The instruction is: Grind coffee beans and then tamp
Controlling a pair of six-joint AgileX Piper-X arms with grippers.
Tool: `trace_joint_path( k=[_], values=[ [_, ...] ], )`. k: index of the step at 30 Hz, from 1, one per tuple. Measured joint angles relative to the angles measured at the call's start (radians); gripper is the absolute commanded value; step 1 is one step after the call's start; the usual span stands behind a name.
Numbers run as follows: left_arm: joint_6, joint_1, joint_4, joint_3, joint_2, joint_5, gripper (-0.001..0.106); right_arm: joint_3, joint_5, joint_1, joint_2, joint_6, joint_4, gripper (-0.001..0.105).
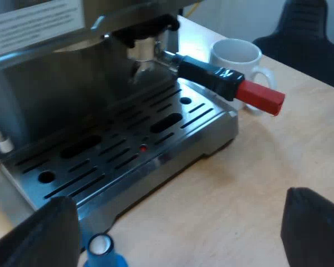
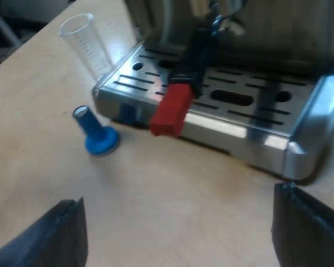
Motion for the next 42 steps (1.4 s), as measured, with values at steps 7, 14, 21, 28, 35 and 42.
trace_joint_path(
  k=[7, 14, 21, 28, 35, 42],
  values=[
    [0.013, -0.046, -0.081, 0.0, 0.102, 0.007, 0.082, -0.004, 0.022, 0.168, 0.062, 0.0, -0.092, 0.07],
    [0.013, -0.046, -0.105, 0.0, 0.182, 0.007, 0.082, -0.004, 0.138, 0.309, 0.112, 0.0, -0.115, 0.07],
    [0.013, -0.046, -0.182, 0.003, 0.222, 0.007, 0.082, -0.004, 0.202, 0.405, 0.162, 0.0, -0.115, 0.07],
    [0.013, -0.046, -0.379, 0.109, 0.222, 0.036, 0.082, -0.004, 0.219, 0.463, 0.211, 0.0, -0.115, 0.07],
    [0.013, -0.046, -0.478, 0.168, 0.222, 0.136, 0.082, -0.004, 0.219, 0.463, 0.229, 0.002, -0.117, 0.07],
    [0.013, -0.046, -0.517, 0.168, 0.222, 0.142, 0.082, -0.004, 0.223, 0.463, 0.229, 0.002, -0.121, 0.07]
  ],
)
